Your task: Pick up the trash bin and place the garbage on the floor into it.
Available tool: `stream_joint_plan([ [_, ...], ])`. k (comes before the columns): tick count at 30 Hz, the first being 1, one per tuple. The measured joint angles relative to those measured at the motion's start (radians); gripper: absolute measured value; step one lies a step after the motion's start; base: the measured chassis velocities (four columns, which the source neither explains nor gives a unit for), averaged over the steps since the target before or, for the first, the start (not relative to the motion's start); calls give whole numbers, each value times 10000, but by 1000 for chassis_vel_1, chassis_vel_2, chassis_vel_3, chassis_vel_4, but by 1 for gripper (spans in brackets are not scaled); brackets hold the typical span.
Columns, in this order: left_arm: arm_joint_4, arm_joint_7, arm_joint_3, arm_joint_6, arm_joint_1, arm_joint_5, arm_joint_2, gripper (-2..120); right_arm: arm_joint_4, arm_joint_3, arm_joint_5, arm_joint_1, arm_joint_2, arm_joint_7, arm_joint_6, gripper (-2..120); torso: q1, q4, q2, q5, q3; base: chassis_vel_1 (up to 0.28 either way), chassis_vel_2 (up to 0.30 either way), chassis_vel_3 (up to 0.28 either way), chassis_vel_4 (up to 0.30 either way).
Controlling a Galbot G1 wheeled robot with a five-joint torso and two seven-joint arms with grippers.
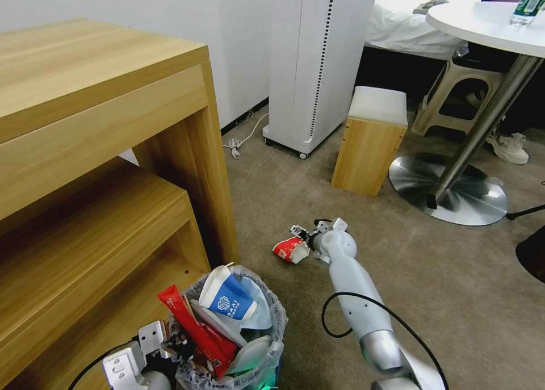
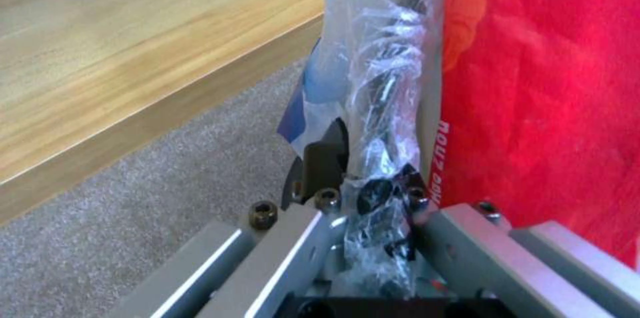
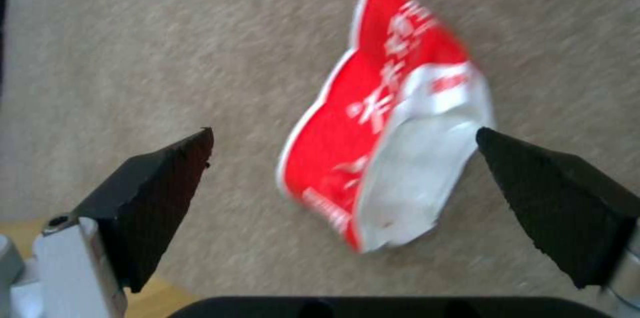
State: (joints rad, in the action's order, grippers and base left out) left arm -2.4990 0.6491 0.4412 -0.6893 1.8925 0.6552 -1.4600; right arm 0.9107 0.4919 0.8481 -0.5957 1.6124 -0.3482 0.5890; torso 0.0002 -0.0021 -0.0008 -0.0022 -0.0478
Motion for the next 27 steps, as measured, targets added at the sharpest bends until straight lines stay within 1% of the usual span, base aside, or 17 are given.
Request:
stream_joint_plan([
  [5, -9, -1, -18, 15, 59, -2, -7, 1, -1014, 595, -913, 389, -9, 467, -126, 99, 0, -1, 0, 1, 0, 0, 0, 0, 0],
  [6, -9, -1, -18, 15, 59, -2, -7, 1, -1014, 595, -913, 389, -9, 467, -126, 99, 0, -1, 0, 1, 0, 0, 0, 0, 0],
  [8, -10, -1, -17, 22, 82, -6, -11, 1, -1367, 818, -1196, 536, -15, 670, -176, 93, 0, -1, 0, 2, 0, 0, 0, 0, 0],
  [9, -10, -1, -20, 24, 94, -14, -20, 1, -1585, 936, -1393, 620, -20, 816, -226, 87, 0, -1, 1, 1, 0, 0, 0, 0, 0],
  [10, -10, -1, -20, 24, 94, -14, -20, 1, -1585, 936, -1393, 620, -20, 816, -226, 87, 0, -1, 1, 1, 0, 0, 0, 0, 0],
  [11, -10, -1, -24, 26, 106, -31, -25, 1, -1712, 985, -1536, 657, -23, 943, -273, 82, 0, -1, 0, 1, 0, 0, 0, 0, 0],
  [12, -10, -1, -24, 26, 111, -40, -27, 1, -1757, 994, -1595, 663, -23, 1009, -294, 78, 0, -1, 1, 1, 0, 0, 0, 0, 0],
  [13, -11, -1, -24, 27, 116, -53, -31, 1, -1799, 1001, -1664, 666, -23, 1093, -314, 72, 0, 0, 0, 2, 0, 0, 0, 0, 0],
  [14, -11, -1, -24, 27, 116, -53, -31, 1, -1799, 1001, -1664, 666, -23, 1093, -314, 72, 0, 0, 0, 2, 0, 0, 0, 0, 0],
  [16, -11, -5, -34, 29, 115, -87, -56, 1, -1836, 980, -1822, 666, -30, 1267, -354, 62, 0, -1, 1, 1, 0, 0, 0, 0, 0],
  [17, -11, -10, -46, 29, 115, -109, -64, 1, -1845, 965, -1864, 665, -30, 1312, -363, 59, 0, 0, 0, 2, 0, 0, 0, 0, 0],
  [18, -11, -10, -46, 29, 115, -109, -64, 1, -1845, 965, -1864, 665, -30, 1312, -363, 59, 0, 0, 0, 2, 0, 0, 0, 0, 0],
  [21, -12, -54, -82, 30, 128, -205, -90, 1, -1885, 880, -2045, 659, -32, 1532, -443, 43, -1, -1, 0, 2, 0, 0, 0, 0, 0],
  [22, -12, -54, -82, 30, 128, -205, -90, 1, -1885, 880, -2045, 659, -32, 1532, -443, 43, -1, -1, 0, 2, 0, 0, 0, 0, 0],
  [23, -13, -69, -85, 32, 141, -234, -93, 1, -1910, 862, -2108, 659, -32, 1604, -476, 39, 0, 0, 0, 2, 0, 0, 0, 0, 0],
  [25, -13, -84, -84, 32, 163, -262, -96, 1, -1942, 841, -2172, 659, -34, 1698, -508, 41, 0, 0, 0, 1, 0, 0, 0, 0, 0],
  [27, -13, -101, -83, 33, 195, -283, -98, 1, -1857, 741, -2199, 605, -39, 1780, -513, 46, 0, -1, 0, 1, 0, 0, 0, 0, 0],
])
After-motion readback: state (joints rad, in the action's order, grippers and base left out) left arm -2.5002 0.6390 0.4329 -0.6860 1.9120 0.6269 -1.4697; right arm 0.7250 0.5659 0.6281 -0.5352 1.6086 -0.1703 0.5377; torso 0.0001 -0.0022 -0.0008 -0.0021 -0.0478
